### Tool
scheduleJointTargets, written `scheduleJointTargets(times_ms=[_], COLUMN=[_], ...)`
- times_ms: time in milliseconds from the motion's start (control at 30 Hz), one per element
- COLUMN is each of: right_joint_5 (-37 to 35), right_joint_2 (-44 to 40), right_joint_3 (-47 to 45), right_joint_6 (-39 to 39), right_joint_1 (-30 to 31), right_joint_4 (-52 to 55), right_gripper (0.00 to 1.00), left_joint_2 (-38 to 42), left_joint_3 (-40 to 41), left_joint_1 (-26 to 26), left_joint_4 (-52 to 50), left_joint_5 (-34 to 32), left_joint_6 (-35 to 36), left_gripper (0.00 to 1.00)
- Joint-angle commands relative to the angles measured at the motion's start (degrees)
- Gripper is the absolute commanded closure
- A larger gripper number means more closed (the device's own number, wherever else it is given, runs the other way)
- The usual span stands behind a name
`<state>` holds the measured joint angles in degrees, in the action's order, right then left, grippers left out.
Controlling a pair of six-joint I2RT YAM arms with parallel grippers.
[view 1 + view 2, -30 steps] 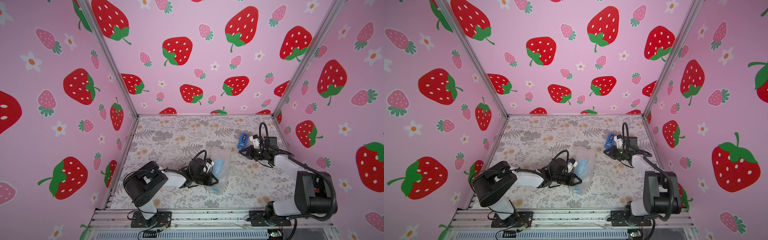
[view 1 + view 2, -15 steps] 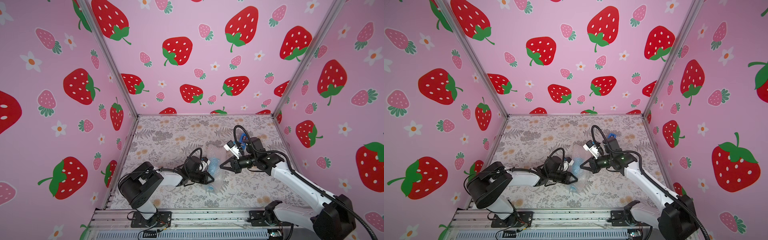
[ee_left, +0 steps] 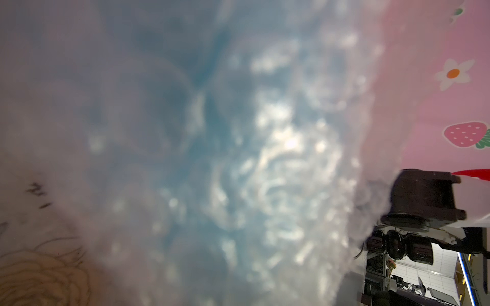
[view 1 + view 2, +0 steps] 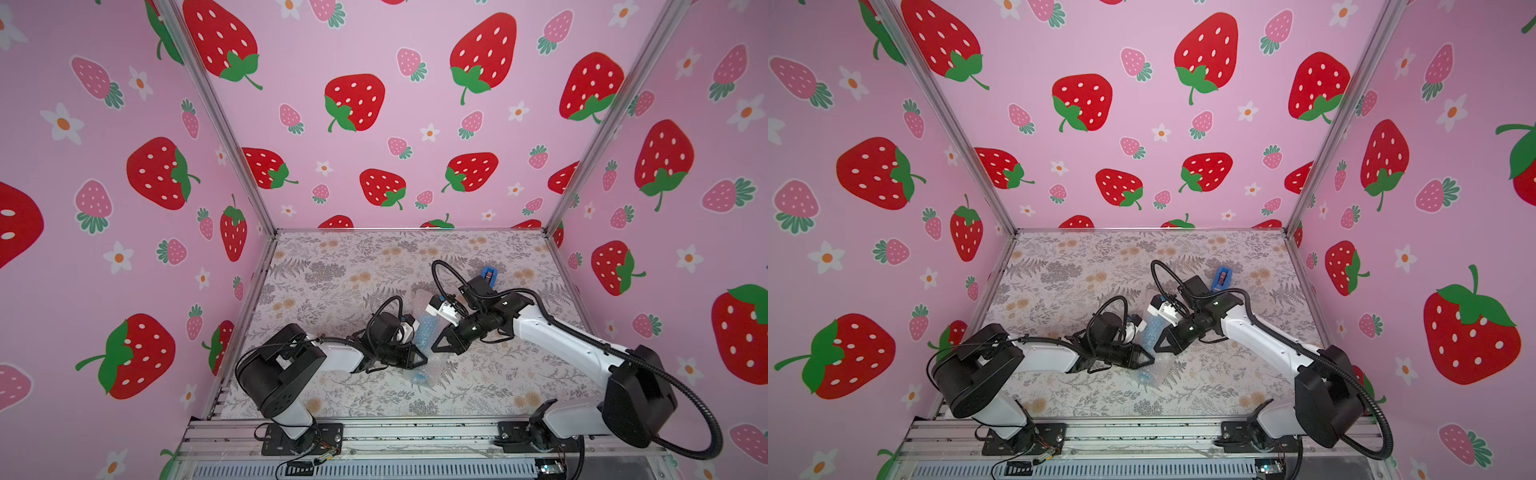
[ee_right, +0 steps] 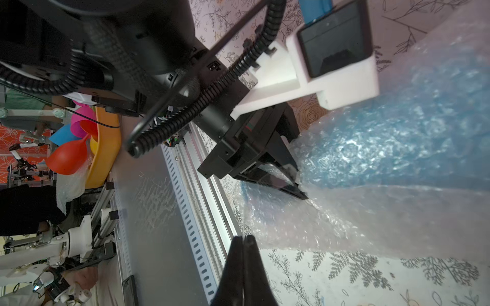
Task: Wrap wine glasses in bubble wrap
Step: Stick the tape on the bubble wrap.
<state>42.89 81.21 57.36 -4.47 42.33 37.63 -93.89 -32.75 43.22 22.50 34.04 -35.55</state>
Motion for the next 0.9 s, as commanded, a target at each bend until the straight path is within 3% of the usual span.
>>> scheduleJointTargets(times_ms=[0, 367, 600, 867], right_joint_5=[-0.5, -7.1, -5.9, -10.4], right_joint_2=[2.4, 8.6, 9.6, 11.0], right_joint_3=[1.6, 3.3, 4.3, 4.5], right_joint_6=[3.3, 0.9, -1.2, -4.8], right_joint_1=[1.2, 0.9, 0.1, -1.3], right_joint_4=[3.0, 4.3, 3.2, 3.5], right_gripper=[1.0, 1.0, 1.0, 1.0], left_joint_2=[0.0, -0.9, -1.2, -1.3], left_joint_3=[1.3, 1.2, 1.4, 1.6], left_joint_1=[-0.2, -0.3, -0.3, -0.3], left_joint_4=[-2.5, -1.6, -1.1, -0.5], left_joint_5=[-0.8, -0.4, -0.1, -0.1], left_joint_6=[2.2, 2.0, 1.8, 1.6], left_gripper=[0.78, 0.78, 0.78, 0.79])
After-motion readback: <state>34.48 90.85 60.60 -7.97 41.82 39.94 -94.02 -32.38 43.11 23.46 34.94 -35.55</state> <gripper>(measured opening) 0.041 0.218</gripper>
